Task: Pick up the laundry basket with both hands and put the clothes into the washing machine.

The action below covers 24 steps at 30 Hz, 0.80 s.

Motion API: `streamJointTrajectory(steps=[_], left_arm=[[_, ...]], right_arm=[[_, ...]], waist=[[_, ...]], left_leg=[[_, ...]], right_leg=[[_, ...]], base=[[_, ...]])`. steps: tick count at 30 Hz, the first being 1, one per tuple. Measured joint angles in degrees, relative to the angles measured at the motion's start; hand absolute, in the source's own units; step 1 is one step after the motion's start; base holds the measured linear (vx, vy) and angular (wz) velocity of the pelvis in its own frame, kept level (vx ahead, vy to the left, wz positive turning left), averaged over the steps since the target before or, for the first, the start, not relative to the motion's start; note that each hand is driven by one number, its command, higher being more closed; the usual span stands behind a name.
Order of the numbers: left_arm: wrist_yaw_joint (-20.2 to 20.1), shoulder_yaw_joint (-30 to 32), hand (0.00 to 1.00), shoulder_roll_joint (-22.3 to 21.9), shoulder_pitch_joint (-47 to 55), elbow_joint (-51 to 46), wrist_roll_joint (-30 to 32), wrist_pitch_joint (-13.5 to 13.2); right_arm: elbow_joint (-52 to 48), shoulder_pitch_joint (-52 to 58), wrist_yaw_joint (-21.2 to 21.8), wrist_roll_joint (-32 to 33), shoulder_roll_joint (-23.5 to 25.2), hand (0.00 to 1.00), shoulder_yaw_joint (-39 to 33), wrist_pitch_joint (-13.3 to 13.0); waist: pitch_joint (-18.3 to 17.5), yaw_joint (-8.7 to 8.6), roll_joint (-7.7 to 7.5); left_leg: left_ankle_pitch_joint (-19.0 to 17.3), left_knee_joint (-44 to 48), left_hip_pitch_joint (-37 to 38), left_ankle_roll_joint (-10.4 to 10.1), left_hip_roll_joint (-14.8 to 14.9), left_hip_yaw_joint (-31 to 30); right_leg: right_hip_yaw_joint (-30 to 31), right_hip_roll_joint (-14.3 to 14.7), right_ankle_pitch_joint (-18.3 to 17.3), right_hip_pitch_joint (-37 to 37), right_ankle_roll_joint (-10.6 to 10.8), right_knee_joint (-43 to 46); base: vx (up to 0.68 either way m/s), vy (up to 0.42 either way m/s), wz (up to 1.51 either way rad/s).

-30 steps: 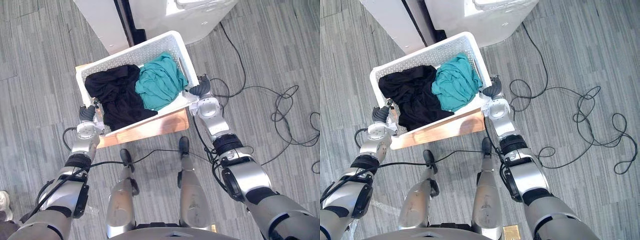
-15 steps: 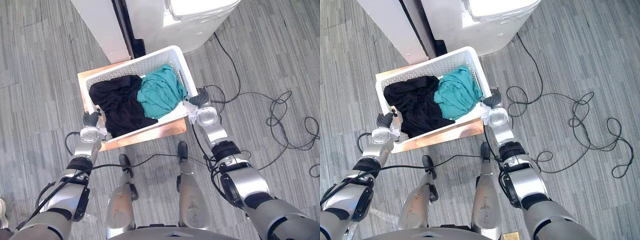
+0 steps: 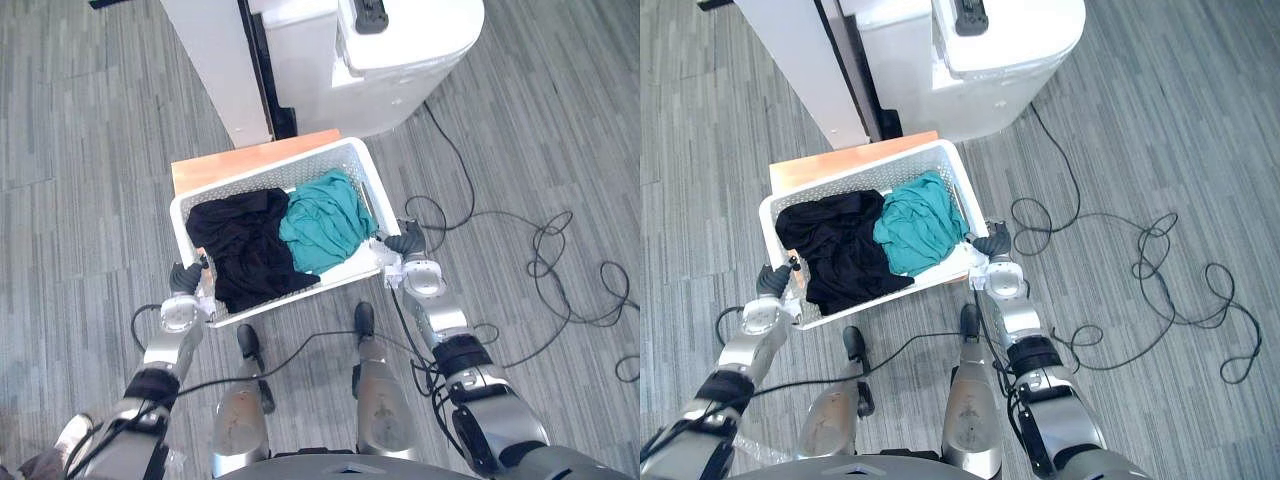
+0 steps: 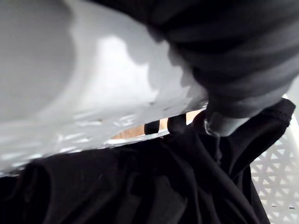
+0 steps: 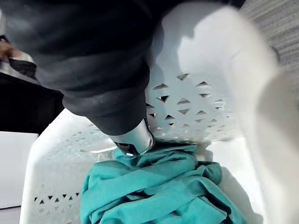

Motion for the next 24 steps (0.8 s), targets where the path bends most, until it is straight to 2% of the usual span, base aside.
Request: streamJointTrajectory(steps=[2,6,13,16,17,18,20,22,24], left_arm=[[-1.44,1.39,1.0,-1.24,4.26,-1.29,-0.09,0.0],[-2.25,2.02,1.0,-2.45,7.49,-1.27,-0.59,0.0],[-4.3,3.08,1.0,-6.56,12.08,-0.88,-0.59,0.0],[-4.46,3.09,1.0,-8.11,13.28,-0.43,-0.6,0.0],[-4.54,3.19,1.0,-8.68,13.72,-0.35,-0.74,0.0],[-4.63,3.25,1.0,-8.94,13.93,-0.3,-1.01,0.0],[-5.2,3.63,1.0,-10.05,14.81,0.6,-1.48,0.0],[-5.46,3.61,1.0,-10.86,15.64,1.43,-2.38,0.01],[-5.47,3.45,1.0,-11.39,16.1,1.41,-3.22,0.01]], right_arm=[[-2.69,3.02,1.52,1.38,0.91,1.0,-0.47,-1.15],[-4.06,6.41,2.91,1.39,1.77,1.0,-1.31,-2.08],[-6.33,9.54,5.94,1.11,1.2,1.0,-3.59,-2.07],[-6.34,9.98,7.53,0.81,0.31,1.0,-4.0,-2.06],[-6.36,10.26,7.65,0.82,0.16,1.0,-4.02,-2.08],[-6.36,10.39,7.71,0.82,0.04,1.0,-4.01,-2.08],[-6.35,11.1,8.25,0.85,-0.43,1.0,-3.77,-2.09],[-6.27,11.48,8.37,0.86,-0.83,1.0,-3.27,-2.08],[-6.27,11.48,8.39,0.89,-1.17,1.0,-3.26,-2.08]], waist=[[-3.46,0.28,-0.01],[-7.61,0.93,-0.22],[-10.84,0.78,-0.58],[-11.82,0.68,-0.79],[-11.97,0.72,-0.87],[-11.97,0.79,-0.85],[-11.95,0.91,-0.69],[-11.83,1.04,-0.43],[-11.78,1.35,0.31]], left_leg=[[-0.2,0.0,1.09,-0.22,0.08,-0.06],[-0.5,-0.01,2.94,-0.23,0.55,-0.22],[-1.25,0.0,5.95,-0.68,1.57,-0.04],[-1.7,0.92,6.74,-0.97,3.26,-0.71],[-3.32,4.2,5.69,-0.86,4.33,-1.43],[-4.3,6.49,4.94,-0.58,4.94,-1.7],[-8.24,16.16,1.43,3.5,6.81,-3.99],[-8.56,22.41,-0.23,4.31,7.49,-6.61],[-7.26,23.96,-0.53,4.48,7.56,-8.6]], right_leg=[[-0.2,0.02,-0.18,1.16,-0.23,-0.09],[-0.84,0.42,-0.5,3.6,-0.46,-0.74],[-0.72,1.44,-0.7,6.63,-0.74,-1.34],[-1.22,3.03,-1.76,7.91,-1.46,-0.7],[-1.46,3.73,-2.92,7.98,-1.76,0.66],[-1.6,4.12,-3.47,8.04,-1.96,1.41],[-2.44,5.42,-5.52,9.02,-3.3,3.76],[-2.82,6.08,-6.67,10.5,-4.03,5.09],[-2.51,6.62,-7.85,11.37,-4.79,6.13]], base=[[0.05,0.006,0.02],[0.04,-0.001,0.02],[0.0,-0.002,-0.02],[-0.01,-0.03,0.04],[-0.03,-0.054,0.09],[-0.02,-0.064,0.08],[-0.04,-0.09,0.15],[-0.05,-0.109,0.21],[-0.07,-0.076,0.29]])
